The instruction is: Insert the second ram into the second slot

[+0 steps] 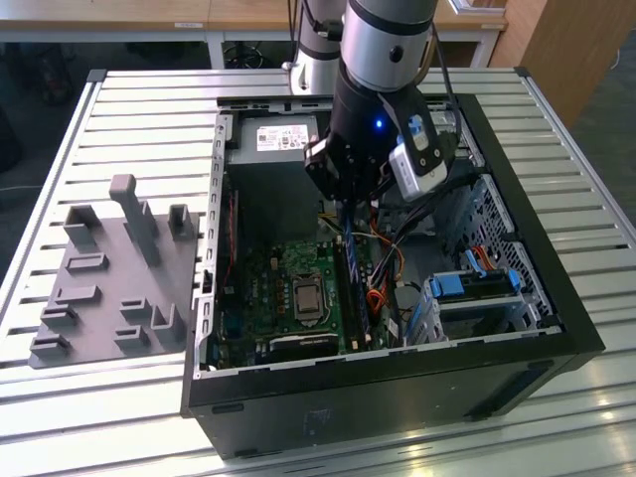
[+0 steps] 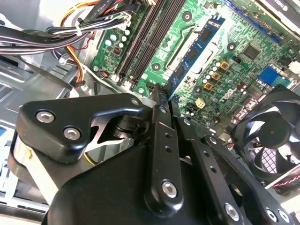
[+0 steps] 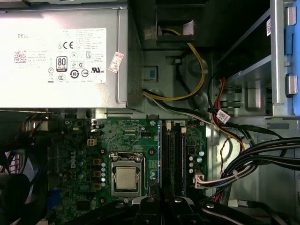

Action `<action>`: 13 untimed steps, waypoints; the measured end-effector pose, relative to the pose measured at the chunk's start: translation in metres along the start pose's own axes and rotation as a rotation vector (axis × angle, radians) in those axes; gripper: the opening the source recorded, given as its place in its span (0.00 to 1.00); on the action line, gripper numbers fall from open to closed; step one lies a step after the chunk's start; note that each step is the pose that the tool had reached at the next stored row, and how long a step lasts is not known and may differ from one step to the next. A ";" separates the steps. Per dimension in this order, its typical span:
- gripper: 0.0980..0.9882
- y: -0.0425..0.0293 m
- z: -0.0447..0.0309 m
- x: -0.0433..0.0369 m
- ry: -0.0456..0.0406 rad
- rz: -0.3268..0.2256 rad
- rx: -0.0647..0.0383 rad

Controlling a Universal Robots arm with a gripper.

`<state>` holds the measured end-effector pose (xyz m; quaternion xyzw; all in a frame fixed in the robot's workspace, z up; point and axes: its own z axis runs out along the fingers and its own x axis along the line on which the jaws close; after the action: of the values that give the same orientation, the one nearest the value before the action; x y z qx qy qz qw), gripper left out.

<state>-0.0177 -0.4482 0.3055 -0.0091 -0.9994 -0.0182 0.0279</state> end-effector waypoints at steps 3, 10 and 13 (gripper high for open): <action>0.04 -0.0003 0.0015 0.0000 0.0000 0.000 0.000; 0.04 -0.0008 0.0057 -0.0005 0.0001 0.000 0.000; 0.04 -0.0009 0.0068 -0.0006 0.0001 0.000 0.000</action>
<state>-0.0175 -0.4489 0.2987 -0.0092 -0.9994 -0.0182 0.0279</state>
